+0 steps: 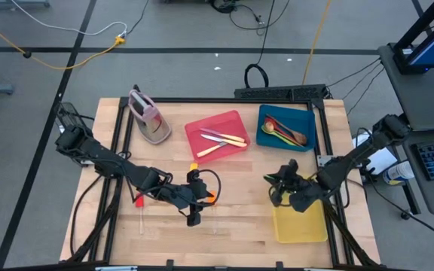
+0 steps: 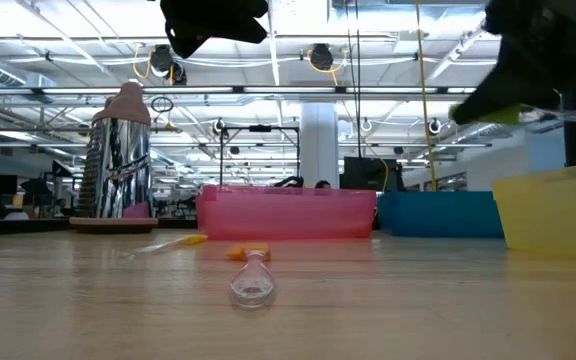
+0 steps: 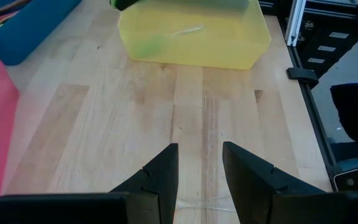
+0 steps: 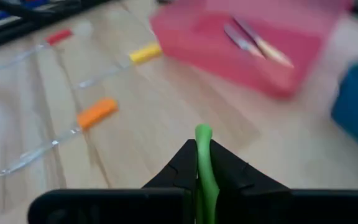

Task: Pick & Place Kitchen Items
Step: Put the green spatula into the yellow bin

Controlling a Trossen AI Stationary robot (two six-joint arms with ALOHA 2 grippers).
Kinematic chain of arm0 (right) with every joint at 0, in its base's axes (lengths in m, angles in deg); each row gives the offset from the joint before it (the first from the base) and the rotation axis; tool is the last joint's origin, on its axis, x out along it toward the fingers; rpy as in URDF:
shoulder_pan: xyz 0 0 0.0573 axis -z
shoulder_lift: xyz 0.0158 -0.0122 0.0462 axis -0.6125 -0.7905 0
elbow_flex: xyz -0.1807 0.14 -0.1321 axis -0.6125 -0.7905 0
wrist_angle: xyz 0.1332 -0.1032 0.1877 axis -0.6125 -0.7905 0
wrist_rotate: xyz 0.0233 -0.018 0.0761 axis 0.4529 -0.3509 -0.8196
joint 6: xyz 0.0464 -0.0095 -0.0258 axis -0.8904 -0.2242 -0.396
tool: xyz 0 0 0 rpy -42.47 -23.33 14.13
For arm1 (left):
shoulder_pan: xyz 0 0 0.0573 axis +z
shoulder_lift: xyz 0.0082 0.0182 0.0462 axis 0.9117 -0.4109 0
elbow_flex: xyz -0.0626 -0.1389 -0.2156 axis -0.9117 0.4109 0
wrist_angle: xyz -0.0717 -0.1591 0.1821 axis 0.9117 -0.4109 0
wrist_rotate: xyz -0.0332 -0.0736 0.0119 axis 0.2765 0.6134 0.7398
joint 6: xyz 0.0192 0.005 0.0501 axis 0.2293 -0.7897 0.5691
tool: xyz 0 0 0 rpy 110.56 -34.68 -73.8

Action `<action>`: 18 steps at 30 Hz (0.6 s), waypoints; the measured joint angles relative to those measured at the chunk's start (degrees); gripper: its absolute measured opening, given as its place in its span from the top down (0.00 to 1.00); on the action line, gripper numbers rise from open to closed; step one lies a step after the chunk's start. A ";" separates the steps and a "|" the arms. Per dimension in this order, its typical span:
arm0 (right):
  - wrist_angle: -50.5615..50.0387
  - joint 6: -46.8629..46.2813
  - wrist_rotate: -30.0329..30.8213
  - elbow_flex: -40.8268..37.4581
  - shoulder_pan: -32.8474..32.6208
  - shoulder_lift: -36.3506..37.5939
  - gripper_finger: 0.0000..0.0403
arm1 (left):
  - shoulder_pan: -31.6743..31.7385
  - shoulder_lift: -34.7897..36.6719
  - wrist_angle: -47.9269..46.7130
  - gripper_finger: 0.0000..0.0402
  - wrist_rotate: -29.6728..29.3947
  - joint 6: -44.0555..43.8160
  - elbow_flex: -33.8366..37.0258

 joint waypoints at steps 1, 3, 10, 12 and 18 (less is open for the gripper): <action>-2.33 -3.83 -0.06 0.00 -0.65 -0.08 0.97 | 0.00 0.00 0.00 0.68 -0.01 -0.03 0.00; -6.89 -10.47 -0.16 -0.02 -2.07 -0.53 0.96 | 0.00 0.00 0.00 0.68 -0.01 -0.06 0.00; -20.04 -31.86 -7.49 -0.03 -5.85 -0.96 0.95 | -0.37 0.00 0.00 0.68 -0.01 -0.08 0.00; -20.15 -35.52 -10.86 -0.63 -6.58 -1.50 0.96 | -0.44 0.00 0.04 0.68 -0.02 -0.08 0.00; -16.10 -41.94 -16.78 -6.22 -6.78 -4.59 0.95 | -0.37 0.00 0.07 0.68 -0.02 -0.09 0.00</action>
